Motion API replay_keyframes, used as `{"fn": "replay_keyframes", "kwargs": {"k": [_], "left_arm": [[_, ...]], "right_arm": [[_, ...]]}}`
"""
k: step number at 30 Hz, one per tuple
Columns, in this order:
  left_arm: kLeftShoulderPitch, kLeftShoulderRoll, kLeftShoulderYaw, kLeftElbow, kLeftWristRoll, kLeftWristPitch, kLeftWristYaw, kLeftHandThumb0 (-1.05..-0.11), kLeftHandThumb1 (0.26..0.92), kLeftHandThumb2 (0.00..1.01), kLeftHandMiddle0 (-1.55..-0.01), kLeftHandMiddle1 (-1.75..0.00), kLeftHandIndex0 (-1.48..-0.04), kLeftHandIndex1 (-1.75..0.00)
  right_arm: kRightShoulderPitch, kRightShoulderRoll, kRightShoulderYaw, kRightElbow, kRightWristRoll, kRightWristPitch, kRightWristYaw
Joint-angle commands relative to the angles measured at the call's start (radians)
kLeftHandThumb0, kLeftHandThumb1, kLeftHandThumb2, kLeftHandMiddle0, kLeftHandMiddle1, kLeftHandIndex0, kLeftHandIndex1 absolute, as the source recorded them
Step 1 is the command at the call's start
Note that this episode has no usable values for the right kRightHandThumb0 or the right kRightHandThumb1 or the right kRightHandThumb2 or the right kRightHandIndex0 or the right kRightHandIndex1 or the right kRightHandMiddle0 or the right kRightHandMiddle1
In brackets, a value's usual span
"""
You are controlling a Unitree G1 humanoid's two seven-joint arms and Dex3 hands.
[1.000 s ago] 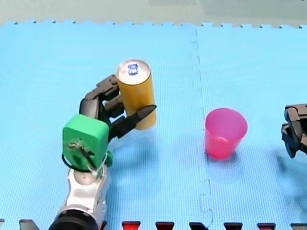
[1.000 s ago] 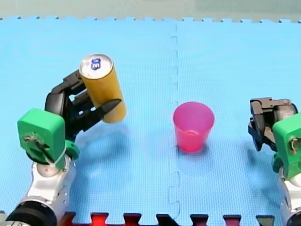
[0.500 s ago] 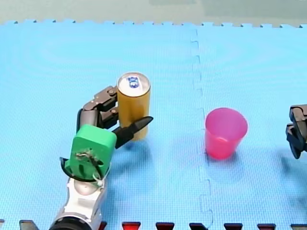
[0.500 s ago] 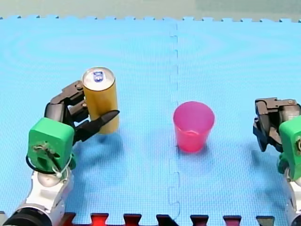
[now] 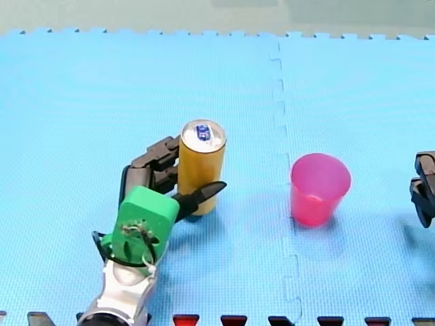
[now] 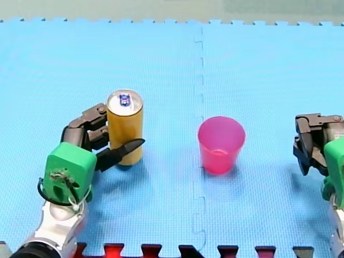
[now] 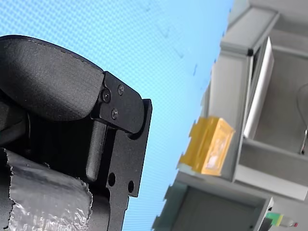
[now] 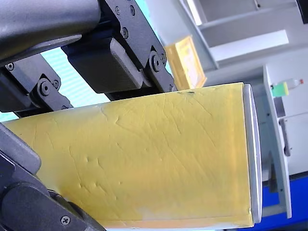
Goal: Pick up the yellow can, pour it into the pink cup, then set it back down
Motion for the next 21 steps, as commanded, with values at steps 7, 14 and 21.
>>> {"fn": "replay_keyframes", "kwargs": {"k": [7,14,21], "left_arm": [[0.009,-0.039,0.061,0.016,-0.098,0.028,-0.12,-0.357,0.811,0.0,-1.3,0.0,-1.2,0.0],[0.022,-0.052,0.078,0.03,-0.111,0.022,-0.15,-0.358,0.815,0.0,-1.29,0.0,-1.19,0.0],[0.03,-0.05,0.103,0.043,-0.133,0.019,-0.203,-0.359,0.819,0.0,-1.3,0.0,-1.19,0.0]], "right_arm": [[0.003,-0.017,-0.007,-0.002,0.011,-0.001,0.012],[0.002,-0.024,-0.007,-0.001,0.012,-0.001,0.013],[0.002,-0.028,-0.005,-0.001,0.009,-0.001,0.01]]}}
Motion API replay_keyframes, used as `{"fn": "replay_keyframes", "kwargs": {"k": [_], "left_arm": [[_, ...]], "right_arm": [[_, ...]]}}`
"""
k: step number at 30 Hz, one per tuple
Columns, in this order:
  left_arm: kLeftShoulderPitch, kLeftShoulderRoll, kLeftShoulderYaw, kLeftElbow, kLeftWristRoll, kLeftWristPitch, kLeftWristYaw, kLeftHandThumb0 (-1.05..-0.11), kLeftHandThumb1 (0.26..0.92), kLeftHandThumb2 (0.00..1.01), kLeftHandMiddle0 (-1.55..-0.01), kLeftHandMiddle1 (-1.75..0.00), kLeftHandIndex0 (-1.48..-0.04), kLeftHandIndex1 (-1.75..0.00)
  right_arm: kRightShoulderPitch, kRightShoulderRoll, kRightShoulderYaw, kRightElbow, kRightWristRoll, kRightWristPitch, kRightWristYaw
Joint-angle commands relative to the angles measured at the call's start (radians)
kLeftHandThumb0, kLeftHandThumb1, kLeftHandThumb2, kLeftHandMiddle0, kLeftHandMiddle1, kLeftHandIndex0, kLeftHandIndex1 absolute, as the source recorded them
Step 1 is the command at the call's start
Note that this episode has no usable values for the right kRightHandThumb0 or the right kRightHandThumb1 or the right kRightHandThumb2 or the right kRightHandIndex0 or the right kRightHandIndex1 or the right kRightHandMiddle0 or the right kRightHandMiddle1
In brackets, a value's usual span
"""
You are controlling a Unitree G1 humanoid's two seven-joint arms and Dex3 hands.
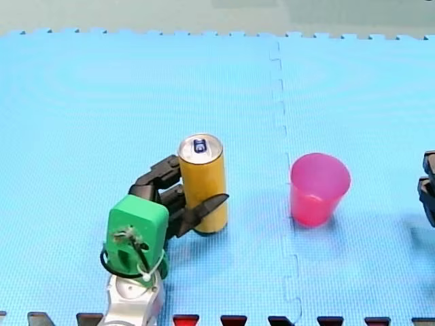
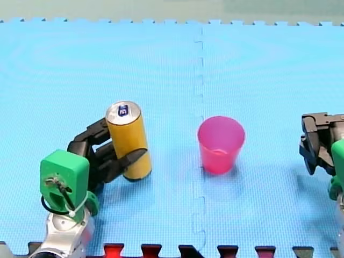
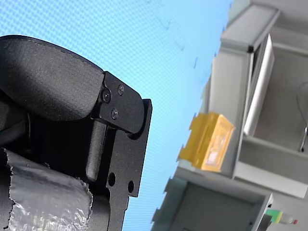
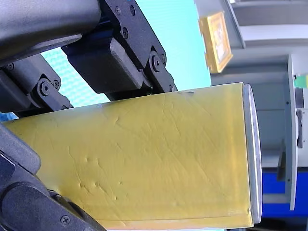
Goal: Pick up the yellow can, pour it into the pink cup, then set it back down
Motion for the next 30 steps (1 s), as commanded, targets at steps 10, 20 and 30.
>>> {"fn": "replay_keyframes", "kwargs": {"k": [10,20,30], "left_arm": [[0.022,0.05,-0.081,0.013,0.152,-0.042,0.161,-0.358,0.824,0.0,-1.31,-0.01,-1.18,0.0],[0.022,0.131,-0.289,0.0,0.493,-0.031,0.601,-0.446,0.774,0.0,-1.18,0.0,-1.02,0.0],[-0.014,0.176,-0.438,0.004,0.704,0.109,0.872,-0.906,0.769,0.01,-0.53,0.0,-0.47,0.0]], "right_arm": [[0.005,-0.008,0.002,-0.009,-0.002,-0.002,-0.005],[0.006,-0.006,0.003,-0.011,-0.005,-0.001,-0.008],[0.001,-0.005,0.001,-0.008,-0.007,0.001,-0.004]]}}
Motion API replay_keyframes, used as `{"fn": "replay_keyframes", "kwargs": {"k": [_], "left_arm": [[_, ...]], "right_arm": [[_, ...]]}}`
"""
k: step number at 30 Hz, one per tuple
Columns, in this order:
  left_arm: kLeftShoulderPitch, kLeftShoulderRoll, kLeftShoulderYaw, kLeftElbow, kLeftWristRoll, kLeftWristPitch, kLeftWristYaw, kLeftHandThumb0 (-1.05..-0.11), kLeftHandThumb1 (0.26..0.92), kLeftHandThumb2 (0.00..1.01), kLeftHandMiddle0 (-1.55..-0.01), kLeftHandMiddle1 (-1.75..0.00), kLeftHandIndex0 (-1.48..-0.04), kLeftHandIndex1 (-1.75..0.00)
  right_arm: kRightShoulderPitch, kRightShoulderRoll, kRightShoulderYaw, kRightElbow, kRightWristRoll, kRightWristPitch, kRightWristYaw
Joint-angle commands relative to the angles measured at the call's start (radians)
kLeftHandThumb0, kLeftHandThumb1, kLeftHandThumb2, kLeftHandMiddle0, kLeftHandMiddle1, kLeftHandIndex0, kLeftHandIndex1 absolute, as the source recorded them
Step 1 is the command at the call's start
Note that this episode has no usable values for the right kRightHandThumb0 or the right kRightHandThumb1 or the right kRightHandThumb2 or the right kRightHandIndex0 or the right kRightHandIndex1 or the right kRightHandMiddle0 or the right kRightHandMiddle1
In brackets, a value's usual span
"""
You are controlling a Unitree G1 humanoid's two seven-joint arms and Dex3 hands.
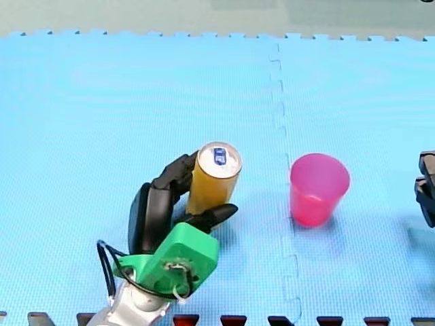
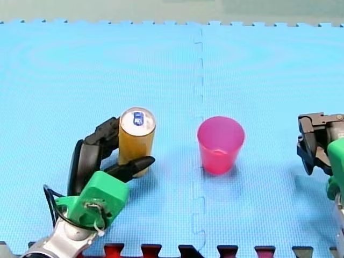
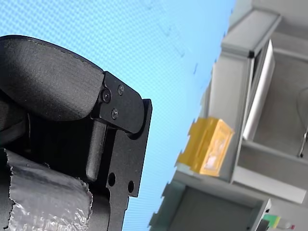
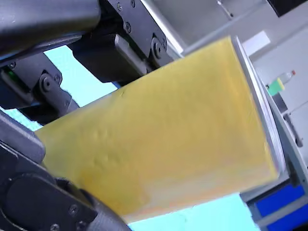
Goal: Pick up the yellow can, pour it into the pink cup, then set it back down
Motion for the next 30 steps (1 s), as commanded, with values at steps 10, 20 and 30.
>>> {"fn": "replay_keyframes", "kwargs": {"k": [10,20,30], "left_arm": [[-0.022,0.07,-0.145,0.038,0.116,0.106,0.146,-1.048,0.815,0.01,-0.27,0.0,-0.21,0.0],[-0.019,0.071,-0.124,0.037,0.018,0.062,0.033,-1.048,0.804,0.0,-0.24,0.0,-0.16,0.0],[-0.004,0.052,-0.05,0.033,-0.116,0.006,-0.114,-1.048,0.806,0.0,-0.24,0.0,-0.14,0.0]], "right_arm": [[0.0,-0.012,-0.006,-0.005,0.01,-0.001,0.001],[-0.007,-0.012,-0.007,0.0,0.011,0.0,0.003],[-0.008,-0.012,-0.007,0.004,0.01,-0.006,0.005]]}}
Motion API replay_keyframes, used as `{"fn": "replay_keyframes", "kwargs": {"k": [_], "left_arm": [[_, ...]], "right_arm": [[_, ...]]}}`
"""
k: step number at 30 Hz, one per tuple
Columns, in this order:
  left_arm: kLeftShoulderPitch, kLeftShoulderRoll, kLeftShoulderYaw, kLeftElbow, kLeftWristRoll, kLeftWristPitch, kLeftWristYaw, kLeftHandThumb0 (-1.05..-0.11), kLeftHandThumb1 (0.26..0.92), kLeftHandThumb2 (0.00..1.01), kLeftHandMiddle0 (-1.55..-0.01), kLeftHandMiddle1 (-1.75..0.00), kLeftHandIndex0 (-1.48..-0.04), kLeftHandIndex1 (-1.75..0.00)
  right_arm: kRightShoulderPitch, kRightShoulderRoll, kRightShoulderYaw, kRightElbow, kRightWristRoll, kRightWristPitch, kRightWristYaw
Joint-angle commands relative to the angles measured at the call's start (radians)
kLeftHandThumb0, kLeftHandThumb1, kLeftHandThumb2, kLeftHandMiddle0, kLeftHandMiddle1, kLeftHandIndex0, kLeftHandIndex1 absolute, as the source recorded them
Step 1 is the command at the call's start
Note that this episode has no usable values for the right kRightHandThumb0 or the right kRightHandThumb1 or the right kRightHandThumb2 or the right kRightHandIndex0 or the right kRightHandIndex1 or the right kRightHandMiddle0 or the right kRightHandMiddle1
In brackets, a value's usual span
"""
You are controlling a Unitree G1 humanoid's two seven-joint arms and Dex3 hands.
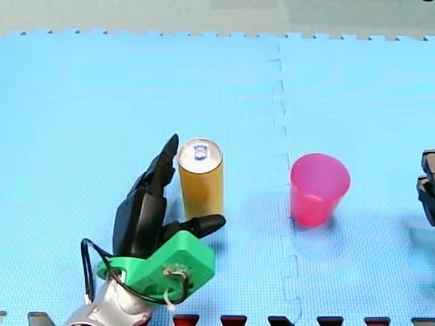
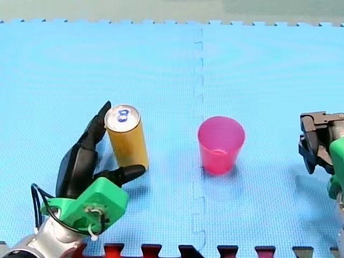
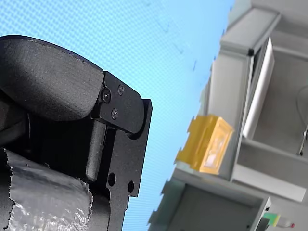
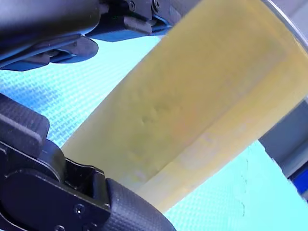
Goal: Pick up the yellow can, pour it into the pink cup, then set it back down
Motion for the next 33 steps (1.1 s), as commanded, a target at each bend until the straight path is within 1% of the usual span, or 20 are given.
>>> {"fn": "replay_keyframes", "kwargs": {"k": [1,6,10,12,14,15,21,25,29,33], "left_arm": [[0.006,-0.005,0.026,-0.003,-0.033,-0.01,-0.033,-1.048,0.806,0.0,-0.24,0.0,-0.14,0.0],[0.012,-0.016,0.073,-0.008,-0.101,-0.024,-0.119,-1.048,0.809,0.0,-0.23,0.0,-0.14,0.0],[0.015,-0.036,0.128,-0.013,-0.174,-0.035,-0.195,-1.048,0.823,0.01,-0.23,0.0,-0.13,0.0],[0.017,-0.044,0.152,-0.014,-0.205,-0.037,-0.227,-1.048,0.843,0.02,-0.23,0.0,-0.13,0.0],[0.019,-0.049,0.176,-0.014,-0.233,-0.038,-0.258,-1.048,0.895,0.04,-0.23,0.0,-0.13,0.0],[0.02,-0.052,0.19,-0.015,-0.25,-0.036,-0.274,-1.048,0.91,0.05,-0.23,0.0,-0.13,0.0],[0.028,-0.064,0.25,-0.02,-0.314,-0.037,-0.341,-1.048,0.921,0.06,-0.24,0.0,-0.14,-0.01],[0.046,-0.065,0.265,-0.021,-0.325,-0.057,-0.373,-1.048,0.921,0.06,-0.24,0.0,-0.17,-0.02],[0.079,-0.069,0.285,-0.031,-0.352,-0.092,-0.441,-1.048,0.92,0.06,-0.24,0.0,-0.17,-0.02],[0.116,-0.065,0.305,-0.051,-0.383,-0.136,-0.512,-1.048,0.906,0.04,-0.24,0.0,-0.18,-0.01]], "right_arm": [[-0.003,-0.005,-0.002,0.0,0.005,-0.005,0.001],[-0.003,-0.005,0.0,0.003,0.002,-0.007,-0.003],[-0.003,-0.006,-0.002,0.007,0.004,-0.008,-0.001],[-0.003,-0.007,-0.003,0.008,0.005,-0.009,0.0],[-0.003,-0.008,-0.004,0.009,0.006,-0.01,0.001],[-0.004,-0.008,-0.005,0.009,0.007,-0.01,0.002],[-0.006,-0.01,-0.006,0.011,0.007,-0.009,0.001],[-0.009,-0.009,-0.006,0.015,0.005,-0.007,-0.001],[-0.01,-0.006,-0.006,0.016,0.006,-0.005,-0.002],[-0.013,-0.004,-0.007,0.018,0.007,-0.002,-0.002]]}}
